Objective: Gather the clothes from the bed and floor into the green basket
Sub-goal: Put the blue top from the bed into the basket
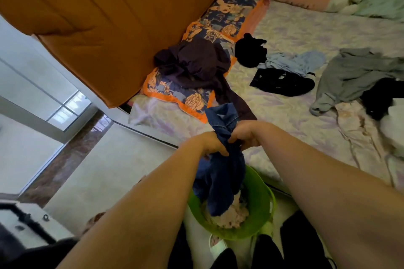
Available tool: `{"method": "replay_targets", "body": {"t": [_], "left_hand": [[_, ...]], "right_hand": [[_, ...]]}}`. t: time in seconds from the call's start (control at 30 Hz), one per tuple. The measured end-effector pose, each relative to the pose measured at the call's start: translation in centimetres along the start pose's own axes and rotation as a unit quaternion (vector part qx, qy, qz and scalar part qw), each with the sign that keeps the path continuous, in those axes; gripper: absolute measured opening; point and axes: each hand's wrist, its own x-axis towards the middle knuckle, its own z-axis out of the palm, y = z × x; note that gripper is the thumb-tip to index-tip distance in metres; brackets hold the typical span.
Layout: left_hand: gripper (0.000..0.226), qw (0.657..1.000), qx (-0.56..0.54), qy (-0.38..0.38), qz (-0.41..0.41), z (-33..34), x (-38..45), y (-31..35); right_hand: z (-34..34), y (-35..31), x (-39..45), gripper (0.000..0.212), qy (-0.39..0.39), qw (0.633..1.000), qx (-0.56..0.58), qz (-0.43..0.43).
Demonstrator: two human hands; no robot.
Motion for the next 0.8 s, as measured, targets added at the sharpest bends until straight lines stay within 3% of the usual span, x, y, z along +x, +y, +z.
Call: {"method": "replay_targets", "body": {"t": [0.13, 0.23, 0.4, 0.63, 0.8], "left_hand": [[0.048, 0.999, 0.025, -0.032, -0.036, 1.2, 1.0, -1.0], [0.046, 0.997, 0.053, -0.038, -0.040, 2.0, 1.5, -1.6], [0.071, 0.991, 0.131, -0.023, -0.004, 2.5, 2.2, -1.3], [0.047, 0.981, 0.195, 0.003, 0.023, 1.6, 2.8, 1.2], [0.055, 0.981, 0.196, 0.003, 0.016, 0.1, 4.1, 3.1]], "right_hand": [[2.6, 4.1, 2.1, 0.027, -0.022, 0.997, -0.006, 0.068], [3.9, 5.9, 3.5, 0.027, 0.008, 0.992, 0.043, 0.120], [3.2, 4.9, 4.2, 0.041, 0.041, 0.990, 0.092, 0.097], [2.6, 2.0, 4.8, 0.037, 0.045, 0.997, 0.041, 0.049], [0.4, 1.1, 5.3, 0.029, 0.009, 0.999, 0.005, 0.050]]}}
